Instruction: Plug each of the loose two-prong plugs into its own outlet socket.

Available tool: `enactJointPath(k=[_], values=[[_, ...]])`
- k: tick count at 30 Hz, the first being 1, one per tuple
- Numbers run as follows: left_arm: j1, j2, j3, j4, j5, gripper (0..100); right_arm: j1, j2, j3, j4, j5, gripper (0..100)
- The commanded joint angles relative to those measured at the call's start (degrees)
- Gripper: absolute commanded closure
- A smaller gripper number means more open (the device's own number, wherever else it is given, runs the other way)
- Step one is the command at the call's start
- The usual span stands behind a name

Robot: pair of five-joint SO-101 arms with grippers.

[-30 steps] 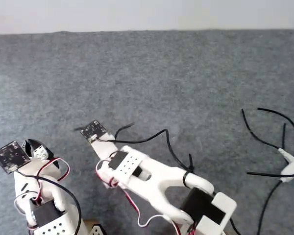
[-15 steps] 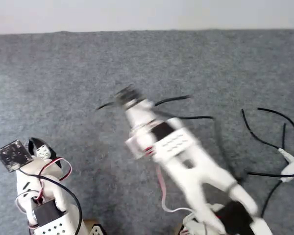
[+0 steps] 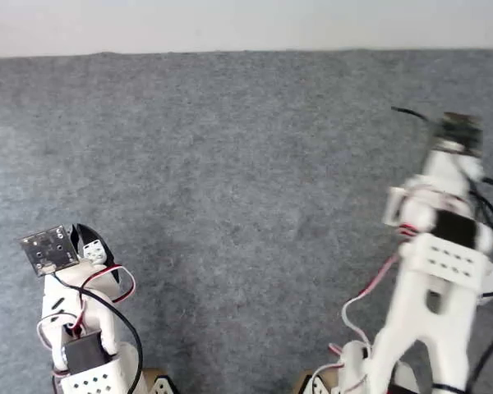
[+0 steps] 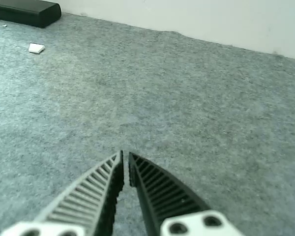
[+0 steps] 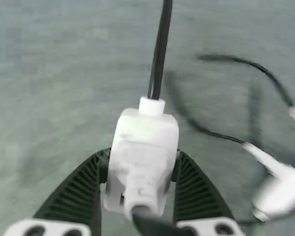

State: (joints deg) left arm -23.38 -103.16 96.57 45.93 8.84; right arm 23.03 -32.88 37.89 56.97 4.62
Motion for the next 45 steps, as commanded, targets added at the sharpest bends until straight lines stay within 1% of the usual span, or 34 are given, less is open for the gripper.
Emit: enactJointPath(k=[1, 5, 8, 11, 13, 27, 29, 33, 35, 39, 45], values=[[0.3, -0.6, -0.6, -1.2, -0.4, 98, 12.3, -2.2, 3.9, -11.3, 0.8, 99.0], [1.4, -0.6, -0.1, -1.2, -0.4, 98, 21.5, -2.2, 12.5, -29.0, 0.8, 99.0], [2.5, -0.4, -0.1, -0.9, -0.5, 98, 25.8, -2.2, 18.3, -41.5, 0.8, 99.0], [2.7, -0.4, -0.1, -0.4, -0.5, 98, 28.3, -2.2, 22.5, -50.1, 0.8, 99.0], [2.7, -0.4, -0.1, -0.4, -0.5, 98, 29.1, -2.2, 24.3, -53.2, 0.8, 99.0], [2.6, -0.4, -0.1, -0.3, -0.5, 98, 28.8, -2.7, 26.7, -54.9, 0.7, 98.7], [2.5, -0.4, -0.1, -0.3, -0.5, 98, 28.1, -2.8, 26.7, -54.9, 0.7, 94.8], [2.5, -0.4, -0.1, -0.3, -0.5, 98, 27.8, -2.4, 27.0, -54.4, 0.4, 77.2], [2.5, -0.4, -0.1, 0.3, -0.5, 98, 27.8, -2.2, 27.1, -54.4, 0.4, 72.8], [2.6, -0.4, -0.1, 0.4, -0.5, 98, 28.0, -2.2, 27.6, -54.4, 0.6, 75.7], [2.5, -0.6, -0.1, 0.2, -0.5, 98, 27.8, -4.2, 29.5, -54.2, 0.6, 86.4]])
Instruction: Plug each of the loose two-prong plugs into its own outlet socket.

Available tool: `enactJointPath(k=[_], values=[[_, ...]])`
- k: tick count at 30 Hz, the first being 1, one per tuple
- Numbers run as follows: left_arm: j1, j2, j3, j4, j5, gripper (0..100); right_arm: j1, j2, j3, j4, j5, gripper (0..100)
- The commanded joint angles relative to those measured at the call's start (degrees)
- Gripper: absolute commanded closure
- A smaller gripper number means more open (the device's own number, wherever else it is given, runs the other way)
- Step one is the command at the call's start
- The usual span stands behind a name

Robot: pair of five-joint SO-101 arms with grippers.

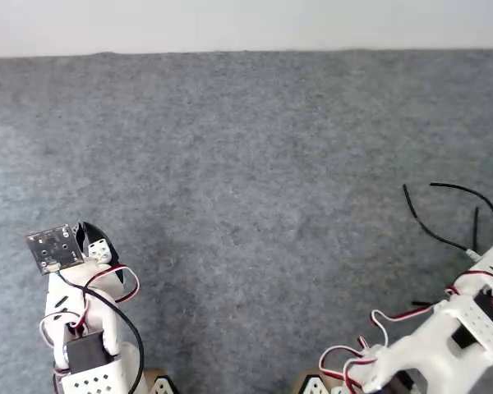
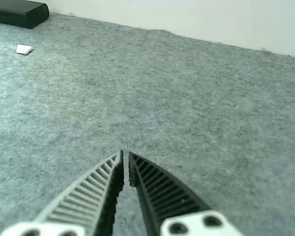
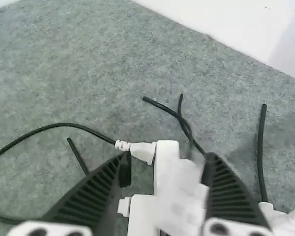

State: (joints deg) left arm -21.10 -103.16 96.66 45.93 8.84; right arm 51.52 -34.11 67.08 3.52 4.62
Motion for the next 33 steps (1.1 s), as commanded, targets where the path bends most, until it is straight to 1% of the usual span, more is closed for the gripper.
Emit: enactJointPath(k=[1, 2, 4, 6, 12, 15, 18, 19, 22, 25, 28, 30, 33], values=[[0.1, -0.7, -0.3, 0.2, -0.5, 98, -0.7, -4.1, 1.3, 0.3, 0.4, 89.4], [-0.3, -0.7, -0.9, 0.2, -0.5, 99, -0.7, -5.8, 2.2, 1.9, 0.4, 92.9], [-3.6, -0.7, -2.6, 0.2, -0.4, 99, -1.5, -10.8, 4.0, 5.9, 0.4, 99.5], [-5.3, -0.7, -2.9, 0.1, -0.2, 99, -2.7, -17.2, 6.2, 10.8, 0.4, 97.2], [-4.0, -0.7, -2.8, 0.4, -0.4, 99, -8.7, -41.1, 14.8, 23.4, 0.4, 95.9], [-3.8, -0.7, -2.0, 0.2, -0.4, 99, -12.4, -54.9, 21.3, 27.6, 0.4, 95.7], [-0.5, -0.7, -1.1, 0.4, -0.5, 99, -14.5, -69.8, 29.0, 30.1, 0.4, 95.5], [0.7, -0.7, -0.3, 0.2, -0.5, 99, -15.1, -71.6, 29.6, 30.9, 0.3, 95.4], [2.4, -0.7, -0.1, 0.4, -0.5, 99, -16.7, -66.9, 28.7, 33.0, 0.3, 95.4], [2.6, -0.5, -0.1, 0.7, -0.5, 99, -21.2, -64.9, 29.6, 34.5, 0.3, 95.4], [2.8, -0.6, -0.2, 2.5, -0.5, 98, -26.7, -65.5, 29.7, 41.4, 0.3, 95.4], [4.1, -0.4, -0.2, 3.3, -0.5, 98, -31.3, -66.6, 29.6, 46.2, 0.3, 95.4], [6.7, -0.6, -0.2, 8.6, -0.5, 98, -38.1, -68.9, 29.5, 54.5, 0.3, 95.4]])
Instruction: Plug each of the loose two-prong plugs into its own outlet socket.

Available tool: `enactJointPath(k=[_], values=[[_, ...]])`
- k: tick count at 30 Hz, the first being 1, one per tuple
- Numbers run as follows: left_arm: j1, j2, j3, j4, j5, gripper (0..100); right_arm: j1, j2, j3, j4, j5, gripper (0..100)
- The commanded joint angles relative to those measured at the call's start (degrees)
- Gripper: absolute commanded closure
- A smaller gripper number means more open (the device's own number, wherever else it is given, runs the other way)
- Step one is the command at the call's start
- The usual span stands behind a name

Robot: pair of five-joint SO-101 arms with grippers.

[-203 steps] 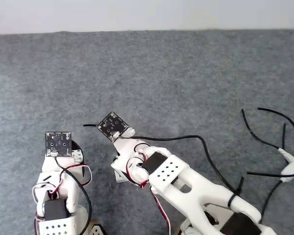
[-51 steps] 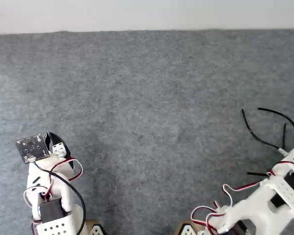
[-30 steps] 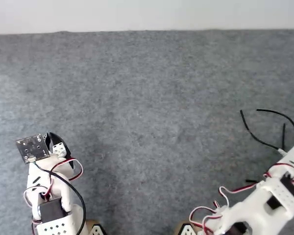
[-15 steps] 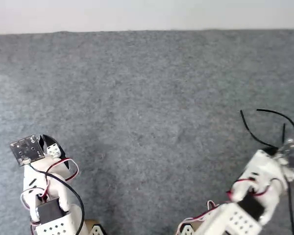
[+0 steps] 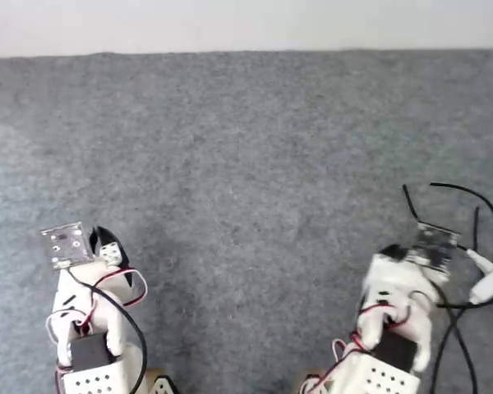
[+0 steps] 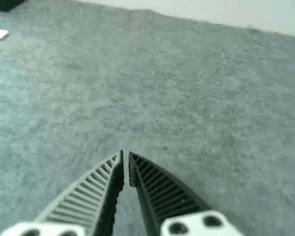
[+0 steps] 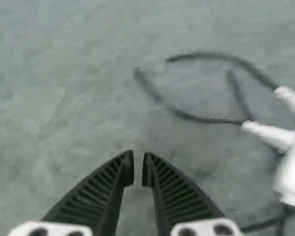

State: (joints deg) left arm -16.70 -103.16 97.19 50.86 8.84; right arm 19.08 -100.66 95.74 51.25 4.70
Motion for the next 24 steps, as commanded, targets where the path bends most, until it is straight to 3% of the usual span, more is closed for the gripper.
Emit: enactJointPath(k=[1, 8, 11, 15, 24], values=[[3.4, -0.6, -0.7, 5.5, -0.5, 98, -7.8, -3.1, 0.8, 9.6, 0.3, 95.4], [9.8, -0.7, -0.7, 13.5, -0.4, 98, -18.9, -3.2, 0.8, 22.9, 0.5, 95.7], [10.4, -0.7, -0.7, 15.5, -0.4, 98, -22.3, -3.2, 0.8, 23.9, 0.5, 95.8], [10.7, -0.7, -0.7, 21.5, -0.4, 99, -22.6, -3.2, 0.8, 23.9, 0.4, 95.8], [11.3, -0.7, -0.7, 21.4, -0.5, 99, -22.8, -3.2, 0.8, 23.9, 0.4, 95.8]])
